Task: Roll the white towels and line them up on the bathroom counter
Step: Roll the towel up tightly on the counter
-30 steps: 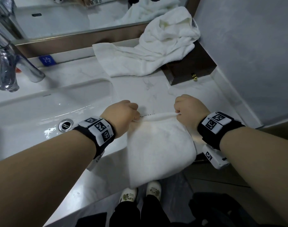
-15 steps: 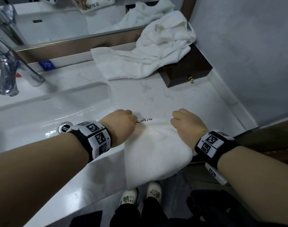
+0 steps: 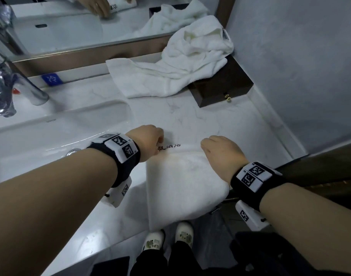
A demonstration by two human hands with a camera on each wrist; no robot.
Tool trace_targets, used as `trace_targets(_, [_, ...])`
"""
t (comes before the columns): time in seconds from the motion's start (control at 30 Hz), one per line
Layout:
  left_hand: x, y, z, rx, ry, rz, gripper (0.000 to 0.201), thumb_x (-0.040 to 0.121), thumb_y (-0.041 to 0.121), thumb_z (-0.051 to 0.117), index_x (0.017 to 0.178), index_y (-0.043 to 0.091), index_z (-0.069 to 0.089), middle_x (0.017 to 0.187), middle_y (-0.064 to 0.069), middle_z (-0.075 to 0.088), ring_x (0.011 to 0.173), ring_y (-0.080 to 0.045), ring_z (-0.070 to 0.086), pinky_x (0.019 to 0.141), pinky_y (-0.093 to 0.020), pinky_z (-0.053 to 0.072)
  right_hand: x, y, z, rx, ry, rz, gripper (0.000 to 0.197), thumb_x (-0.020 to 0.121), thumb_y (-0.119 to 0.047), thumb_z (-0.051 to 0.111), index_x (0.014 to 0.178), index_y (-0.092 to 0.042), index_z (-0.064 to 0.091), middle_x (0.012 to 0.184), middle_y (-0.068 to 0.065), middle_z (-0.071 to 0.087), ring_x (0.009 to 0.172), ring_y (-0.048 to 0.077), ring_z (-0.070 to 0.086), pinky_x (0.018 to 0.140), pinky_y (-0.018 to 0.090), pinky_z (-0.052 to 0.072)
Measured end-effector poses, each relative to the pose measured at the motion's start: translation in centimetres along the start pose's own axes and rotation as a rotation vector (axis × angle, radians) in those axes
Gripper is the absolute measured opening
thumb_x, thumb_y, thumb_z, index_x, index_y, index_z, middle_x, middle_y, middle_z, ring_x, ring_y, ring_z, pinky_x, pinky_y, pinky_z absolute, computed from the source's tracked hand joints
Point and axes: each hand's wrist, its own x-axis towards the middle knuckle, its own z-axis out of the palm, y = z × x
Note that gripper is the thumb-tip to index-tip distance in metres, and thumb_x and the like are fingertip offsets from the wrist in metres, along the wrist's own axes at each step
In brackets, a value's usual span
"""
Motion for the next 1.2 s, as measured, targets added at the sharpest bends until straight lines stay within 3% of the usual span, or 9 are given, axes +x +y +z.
trace_targets(0.07, [0.1, 0.0, 0.1, 0.009, -0.03, -0.025, 0.025, 0.092, 0.021, 0.062, 0.116, 0.018, 0.06, 0.114, -0.001, 0.061, 0.098, -0.021, 0.056, 0.078, -0.027, 0.041, 0.6, -0.1, -1.0, 0.045, -0.14, 0.074, 0.027, 0.099, -0.012, 0.043, 0.121, -0.011, 0.058, 0.111, 0.004, 0.059, 0.103, 0.026, 0.056, 0.084, 0.03, 0.042])
trace_targets(0.1, [0.1, 0.1, 0.1, 0.018, -0.044, -0.032, 0.026, 0.093, 0.021, 0.06, 0.119, 0.018, 0.06, 0.117, -0.002, 0.062, 0.103, -0.022, 0.057, 0.08, -0.027, 0.042, 1.2, -0.2, -1.6, 0.071, -0.183, 0.097, 0.03, 0.101, -0.016, 0.042, 0.126, -0.011, 0.058, 0.119, 0.006, 0.058, 0.108, 0.027, 0.055, 0.09, 0.033, 0.042])
trace_targets(0.2, [0.0, 0.3, 0.1, 0.031, -0.058, -0.038, 0.026, 0.094, 0.02, 0.058, 0.12, 0.017, 0.059, 0.119, -0.003, 0.06, 0.107, -0.024, 0.057, 0.081, -0.028, 0.042, 2.9, -0.1, -3.2, 0.04, -0.305, 0.167, 0.029, 0.098, -0.019, 0.05, 0.121, -0.009, 0.064, 0.123, 0.009, 0.06, 0.111, 0.027, 0.057, 0.096, 0.035, 0.045])
trace_targets(0.3, [-0.3, 0.6, 0.4, 0.059, -0.064, -0.031, 0.019, 0.093, 0.018, 0.056, 0.112, 0.016, 0.056, 0.114, -0.004, 0.058, 0.099, -0.025, 0.058, 0.081, -0.032, 0.047, 4.3, -0.2, -4.2, 0.016, -0.431, 0.21, 0.032, 0.094, -0.021, 0.058, 0.124, -0.012, 0.062, 0.127, 0.006, 0.06, 0.116, 0.025, 0.056, 0.1, 0.034, 0.044])
trace_targets(0.47, [-0.5, 0.7, 1.1, 0.093, -0.05, -0.006, 0.009, 0.092, 0.018, 0.055, 0.097, 0.019, 0.047, 0.105, -0.003, 0.052, 0.087, -0.023, 0.056, 0.073, -0.033, 0.046, 4.9, -0.6, -4.2, -0.062, -0.438, 0.159, 0.024, 0.092, -0.014, 0.058, 0.114, -0.006, 0.065, 0.119, 0.01, 0.063, 0.107, 0.027, 0.061, 0.095, 0.036, 0.05])
trace_targets(0.6, [-0.7, 0.6, 1.3, 0.097, -0.027, 0.022, 0.012, 0.092, 0.016, 0.055, 0.095, 0.019, 0.044, 0.105, -0.002, 0.05, 0.085, -0.021, 0.052, 0.076, -0.033, 0.046, 4.7, -0.2, -3.9, -0.038, -0.468, 0.113, 0.024, 0.092, -0.014, 0.058, 0.114, -0.005, 0.061, 0.116, 0.011, 0.062, 0.104, 0.028, 0.06, 0.091, 0.036, 0.05])
trace_targets(0.8, [-1.6, 1.1, 1.9, 0.178, 0.03, 0.07, 0.023, 0.087, 0.002, 0.053, 0.099, 0.016, 0.038, 0.108, -0.005, 0.045, 0.092, -0.02, 0.045, 0.083, -0.034, 0.048, 3.7, 1.5, -2.9, 0.08, -0.429, 0.044, 0.019, 0.087, -0.017, 0.06, 0.104, -0.021, 0.055, 0.11, 0.002, 0.057, 0.097, 0.022, 0.055, 0.086, 0.035, 0.049])
trace_targets(0.93, [-1.6, 1.6, 1.5, 0.242, 0.051, 0.054, 0.029, 0.084, -0.001, 0.054, 0.107, 0.011, 0.042, 0.111, -0.006, 0.046, 0.104, -0.024, 0.048, 0.084, -0.033, 0.047, 3.8, 1.6, -2.2, 0.046, -0.356, 0.025, 0.016, 0.089, -0.015, 0.056, 0.105, -0.019, 0.056, 0.111, 0.002, 0.055, 0.098, 0.022, 0.053, 0.086, 0.032, 0.046])
trace_targets(1.2, [-0.7, 2.4, 0.7, 0.354, 0.14, 0.044, 0.031, 0.08, -0.002, 0.051, 0.108, 0.009, 0.048, 0.11, -0.008, 0.052, 0.104, -0.026, 0.05, 0.073, -0.028, 0.038, 4.0, 1.9, -1.6, 0.026, -0.062, -0.028, 0.009, 0.086, -0.005, 0.056, 0.089, -0.013, 0.06, 0.096, 0.002, 0.056, 0.097, 0.021, 0.048, 0.083, 0.032, 0.044])
